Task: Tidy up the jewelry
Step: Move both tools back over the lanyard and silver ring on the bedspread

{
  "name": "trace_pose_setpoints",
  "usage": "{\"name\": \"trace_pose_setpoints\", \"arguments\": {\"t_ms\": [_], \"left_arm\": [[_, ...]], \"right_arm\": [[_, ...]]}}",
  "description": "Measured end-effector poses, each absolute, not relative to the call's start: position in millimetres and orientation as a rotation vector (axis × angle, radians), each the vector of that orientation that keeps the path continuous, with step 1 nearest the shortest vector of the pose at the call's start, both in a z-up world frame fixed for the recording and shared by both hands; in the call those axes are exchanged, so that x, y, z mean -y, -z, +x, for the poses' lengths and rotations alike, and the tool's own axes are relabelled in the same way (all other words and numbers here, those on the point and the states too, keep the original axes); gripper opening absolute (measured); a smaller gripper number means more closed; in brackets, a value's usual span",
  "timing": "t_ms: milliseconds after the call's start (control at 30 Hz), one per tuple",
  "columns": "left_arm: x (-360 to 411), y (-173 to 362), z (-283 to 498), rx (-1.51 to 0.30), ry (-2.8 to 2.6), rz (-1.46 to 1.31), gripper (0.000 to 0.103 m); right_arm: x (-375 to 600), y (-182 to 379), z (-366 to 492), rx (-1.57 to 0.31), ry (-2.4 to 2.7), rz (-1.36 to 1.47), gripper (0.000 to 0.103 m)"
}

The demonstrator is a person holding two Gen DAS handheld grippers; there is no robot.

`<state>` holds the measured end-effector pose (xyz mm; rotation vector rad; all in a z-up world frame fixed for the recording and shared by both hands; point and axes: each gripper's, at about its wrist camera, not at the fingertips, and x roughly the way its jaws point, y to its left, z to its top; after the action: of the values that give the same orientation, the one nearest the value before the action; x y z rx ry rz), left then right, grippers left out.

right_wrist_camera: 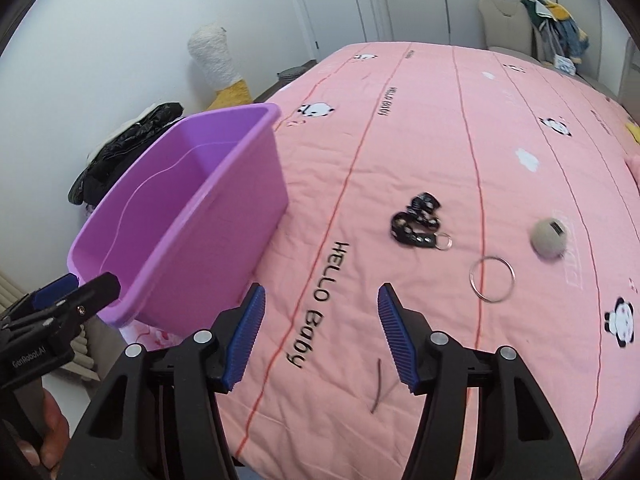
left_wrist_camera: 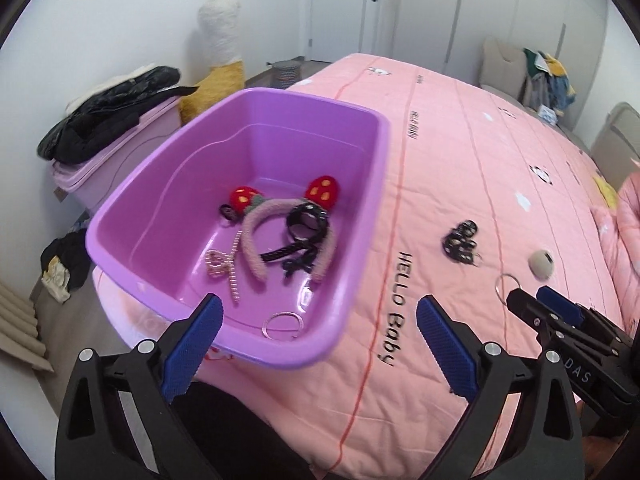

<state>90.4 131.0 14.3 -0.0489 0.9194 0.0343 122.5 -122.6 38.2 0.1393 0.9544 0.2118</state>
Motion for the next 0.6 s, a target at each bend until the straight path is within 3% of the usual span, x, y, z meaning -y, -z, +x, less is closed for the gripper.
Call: {"name": "trace_pose_setpoints", "arguments": {"t_ms": [600], "left_arm": [[-19.9, 8.2, 84.9, -0.968, 0.147, 0.057, 0.096]], "right_arm": [[269.1, -17.0, 39.8, -0.953, 0.046, 0.272, 0.057]]}}
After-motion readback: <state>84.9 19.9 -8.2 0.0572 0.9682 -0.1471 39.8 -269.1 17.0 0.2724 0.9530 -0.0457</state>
